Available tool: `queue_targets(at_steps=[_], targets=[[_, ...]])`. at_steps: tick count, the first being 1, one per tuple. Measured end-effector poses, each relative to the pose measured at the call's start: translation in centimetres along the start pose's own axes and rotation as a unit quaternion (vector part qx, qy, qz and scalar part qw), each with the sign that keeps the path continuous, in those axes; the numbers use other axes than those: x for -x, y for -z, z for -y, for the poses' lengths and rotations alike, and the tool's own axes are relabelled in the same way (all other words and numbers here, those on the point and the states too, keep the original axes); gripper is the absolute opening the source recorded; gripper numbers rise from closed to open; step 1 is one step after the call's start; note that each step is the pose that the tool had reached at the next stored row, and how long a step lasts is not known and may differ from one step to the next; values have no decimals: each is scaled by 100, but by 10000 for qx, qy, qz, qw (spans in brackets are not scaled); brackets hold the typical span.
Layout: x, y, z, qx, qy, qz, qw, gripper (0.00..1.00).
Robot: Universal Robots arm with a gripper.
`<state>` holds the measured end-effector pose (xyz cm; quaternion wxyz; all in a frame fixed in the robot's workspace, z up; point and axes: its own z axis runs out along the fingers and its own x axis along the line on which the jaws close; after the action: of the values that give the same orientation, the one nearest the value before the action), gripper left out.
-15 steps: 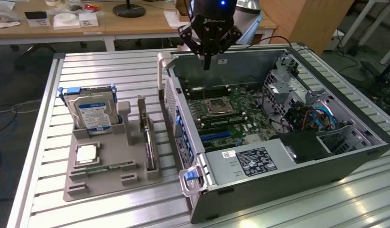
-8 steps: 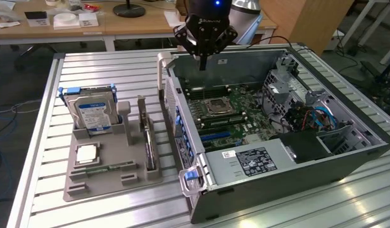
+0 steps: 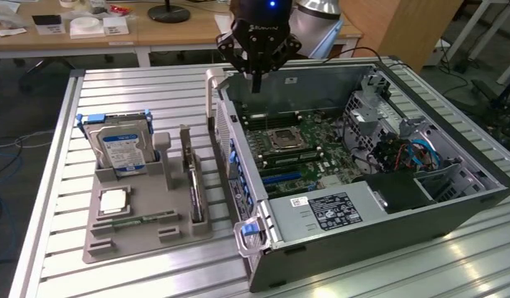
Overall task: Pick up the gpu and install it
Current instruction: 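Reach for the gpu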
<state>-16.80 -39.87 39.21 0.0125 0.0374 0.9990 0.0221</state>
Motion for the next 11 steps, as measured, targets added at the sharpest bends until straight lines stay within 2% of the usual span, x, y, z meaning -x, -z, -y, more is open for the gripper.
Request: queue_targets(at_steps=[11], targets=[[-211,-1,15,0,0,0,10000,11]])
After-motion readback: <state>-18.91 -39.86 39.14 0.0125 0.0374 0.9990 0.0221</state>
